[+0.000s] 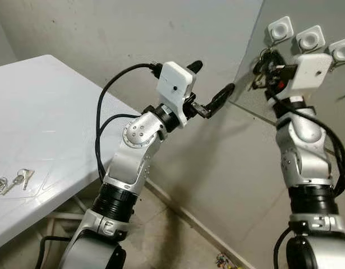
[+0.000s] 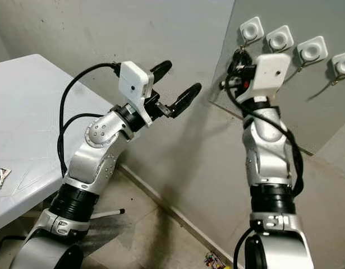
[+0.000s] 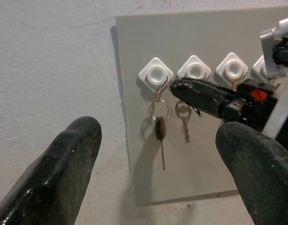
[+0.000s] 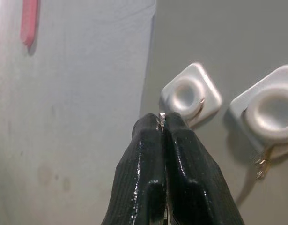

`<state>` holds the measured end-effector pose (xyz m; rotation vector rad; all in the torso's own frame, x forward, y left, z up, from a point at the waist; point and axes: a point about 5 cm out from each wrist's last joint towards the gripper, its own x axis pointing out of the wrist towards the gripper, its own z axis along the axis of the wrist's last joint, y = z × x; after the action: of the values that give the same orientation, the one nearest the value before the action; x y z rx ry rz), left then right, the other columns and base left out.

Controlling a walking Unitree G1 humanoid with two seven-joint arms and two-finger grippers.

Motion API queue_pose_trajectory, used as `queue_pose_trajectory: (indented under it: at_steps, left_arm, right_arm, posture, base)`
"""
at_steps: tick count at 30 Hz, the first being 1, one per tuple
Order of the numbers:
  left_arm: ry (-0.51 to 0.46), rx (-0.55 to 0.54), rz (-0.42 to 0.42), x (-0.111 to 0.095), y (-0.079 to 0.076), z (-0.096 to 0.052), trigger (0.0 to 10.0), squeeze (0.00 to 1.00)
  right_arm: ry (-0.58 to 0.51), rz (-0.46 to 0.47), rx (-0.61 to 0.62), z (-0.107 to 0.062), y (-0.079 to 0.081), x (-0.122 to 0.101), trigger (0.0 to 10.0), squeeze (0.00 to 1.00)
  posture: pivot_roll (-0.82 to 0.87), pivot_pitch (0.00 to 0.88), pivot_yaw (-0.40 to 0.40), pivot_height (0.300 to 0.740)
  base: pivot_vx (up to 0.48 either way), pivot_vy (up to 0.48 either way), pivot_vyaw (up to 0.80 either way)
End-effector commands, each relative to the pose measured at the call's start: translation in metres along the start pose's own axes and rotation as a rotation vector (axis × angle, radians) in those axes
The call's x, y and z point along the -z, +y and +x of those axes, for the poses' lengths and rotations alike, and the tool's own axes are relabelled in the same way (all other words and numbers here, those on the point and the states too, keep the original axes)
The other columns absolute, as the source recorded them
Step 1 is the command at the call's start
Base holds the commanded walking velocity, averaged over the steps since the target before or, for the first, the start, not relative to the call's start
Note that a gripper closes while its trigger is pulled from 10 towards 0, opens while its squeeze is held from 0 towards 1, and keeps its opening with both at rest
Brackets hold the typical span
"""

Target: Hang keys on a hook

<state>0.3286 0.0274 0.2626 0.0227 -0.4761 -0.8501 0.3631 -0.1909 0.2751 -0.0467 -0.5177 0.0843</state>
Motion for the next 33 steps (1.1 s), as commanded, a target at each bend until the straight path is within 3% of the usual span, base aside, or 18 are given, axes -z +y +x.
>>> queue_pose_trajectory:
  at_steps: [1, 19, 33]
  left_arm:
    - [-0.006, 0.029, 0.005, -0.004, -0.006, 0.002, 10.0, 0.00]
    - [-0.006, 0.043, -0.002, -0.007, -0.009, 0.002, 10.0, 0.00]
    - [-0.009, 0.037, -0.004, -0.008, -0.008, 0.002, 10.0, 0.00]
  right_arm:
    - [-0.033, -0.002, 0.029, 0.005, -0.009, -0.008, 10.0, 0.00]
    - [-0.086, -0.003, 0.180, 0.005, -0.025, -0.013, 10.0, 0.00]
    - [-0.036, 0.036, 0.264, -0.008, -0.034, -0.001, 10.0, 0.00]
  posture:
    - [-0.03, 0.063, -0.077, 0.711]
    - [-0.03, 0.063, -0.075, 0.711]
    - [-0.03, 0.066, -0.075, 0.711]
  base:
    - [0.000, 0.000, 0.00]
    - [0.000, 0.000, 0.00]
    - [0.000, 0.000, 0.00]
